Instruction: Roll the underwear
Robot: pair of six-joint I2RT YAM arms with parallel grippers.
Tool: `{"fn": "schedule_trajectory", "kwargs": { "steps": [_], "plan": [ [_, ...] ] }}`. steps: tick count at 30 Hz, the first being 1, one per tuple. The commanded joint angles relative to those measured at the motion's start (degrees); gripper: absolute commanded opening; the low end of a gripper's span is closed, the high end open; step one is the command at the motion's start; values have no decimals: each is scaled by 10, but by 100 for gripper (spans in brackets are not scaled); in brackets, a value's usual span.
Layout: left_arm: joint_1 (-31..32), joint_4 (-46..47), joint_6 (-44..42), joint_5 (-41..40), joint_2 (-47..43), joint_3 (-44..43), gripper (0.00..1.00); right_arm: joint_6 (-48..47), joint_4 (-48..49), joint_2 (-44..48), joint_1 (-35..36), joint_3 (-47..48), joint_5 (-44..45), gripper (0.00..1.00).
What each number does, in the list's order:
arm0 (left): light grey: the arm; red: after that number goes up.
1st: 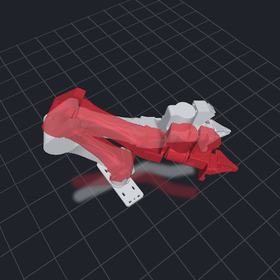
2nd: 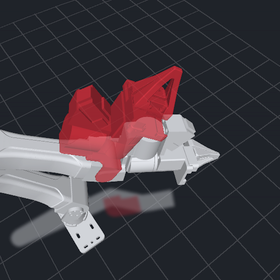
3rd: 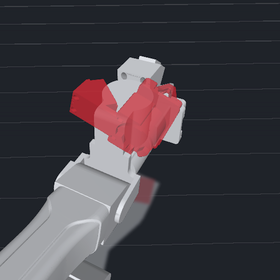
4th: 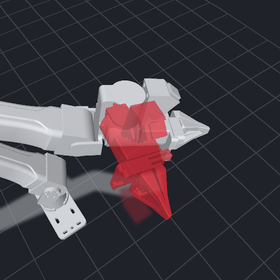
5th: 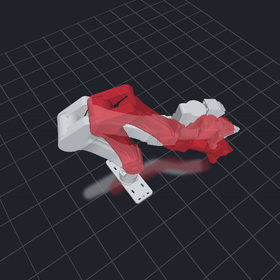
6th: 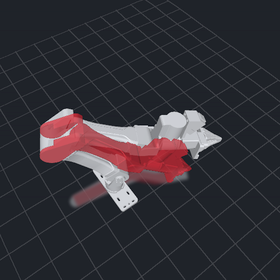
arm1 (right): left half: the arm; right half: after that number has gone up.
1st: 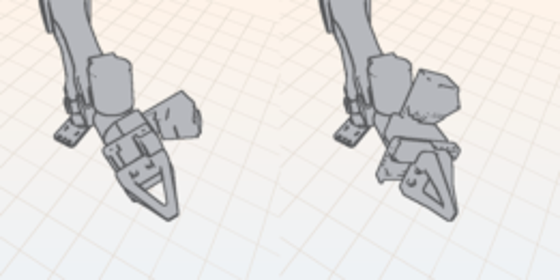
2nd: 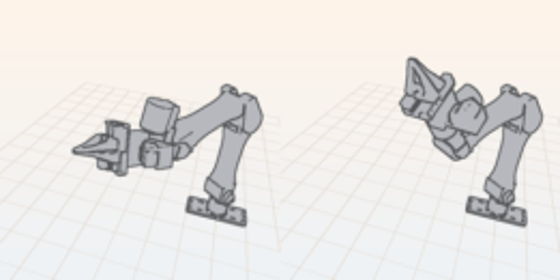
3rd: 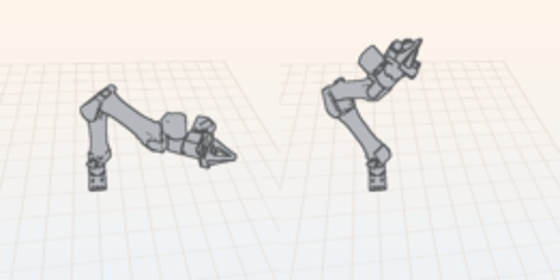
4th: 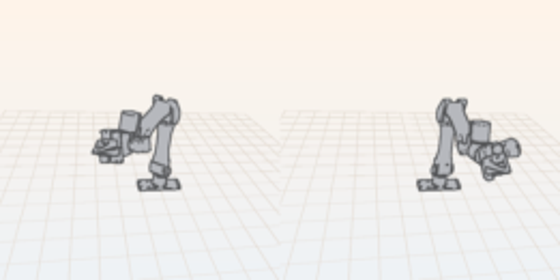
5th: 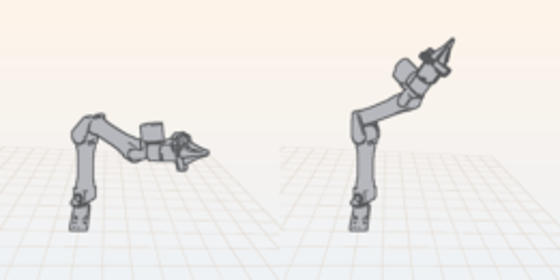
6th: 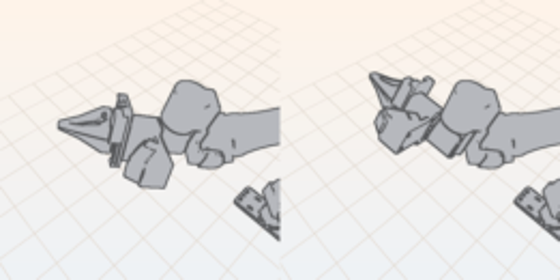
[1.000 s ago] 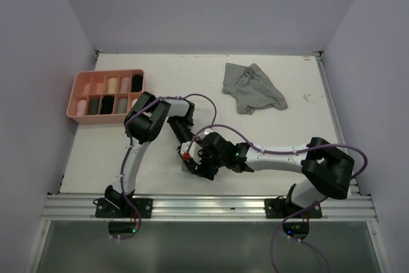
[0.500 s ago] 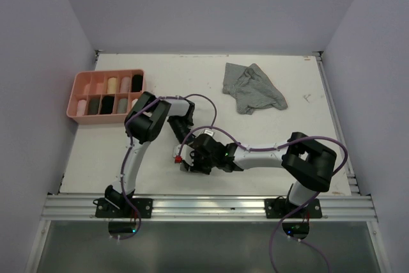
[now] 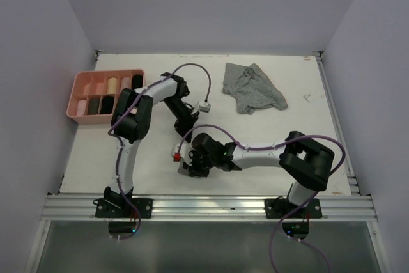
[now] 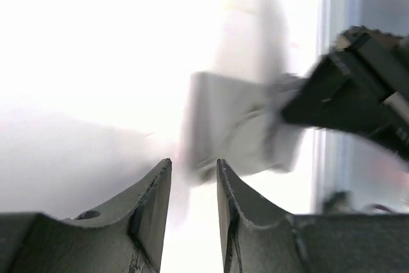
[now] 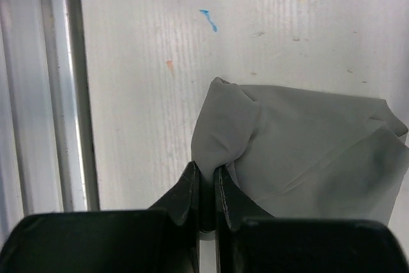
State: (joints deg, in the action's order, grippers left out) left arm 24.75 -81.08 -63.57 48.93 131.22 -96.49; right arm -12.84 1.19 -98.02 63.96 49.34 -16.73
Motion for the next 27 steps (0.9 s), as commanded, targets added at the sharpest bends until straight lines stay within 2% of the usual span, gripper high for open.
{"fn": "schedule_trajectory", "kwargs": {
  "steps": [1, 5, 7, 8, 12, 14, 18, 22, 24, 27],
  "plan": [
    [-50, 56, 7, -16, -58, -69, 38, 50, -40, -23, -1, -31, -55, 0],
    [-101, 83, 21, -2, -110, -95, 40, 104, -22, -45, -36, -33, -102, 0],
    [-120, 140, 39, 10, -148, -52, 41, 146, -20, -64, -56, -17, -147, 0],
    [-138, 164, 45, 16, -195, -29, 41, 158, -23, -87, -78, -10, -160, 0],
    [-178, 287, 68, 37, -329, 144, 44, 207, -16, -135, -123, 22, -250, 0],
    [-189, 340, 66, 28, -405, 201, 44, 232, 1, -151, -140, 28, -276, 0],
    [-190, 385, 21, 21, -525, 357, 44, 268, 25, -204, -162, 48, -335, 0],
    [-182, 375, -73, 19, -627, 468, 50, 336, 98, -249, -187, 50, -383, 0],
    [-162, 365, -115, -1, -668, 521, 50, 363, 134, -263, -193, 41, -404, 0],
    [-90, 385, -104, -26, -711, 587, 50, 409, 197, -289, -205, 30, -421, 0]
  ]
}}
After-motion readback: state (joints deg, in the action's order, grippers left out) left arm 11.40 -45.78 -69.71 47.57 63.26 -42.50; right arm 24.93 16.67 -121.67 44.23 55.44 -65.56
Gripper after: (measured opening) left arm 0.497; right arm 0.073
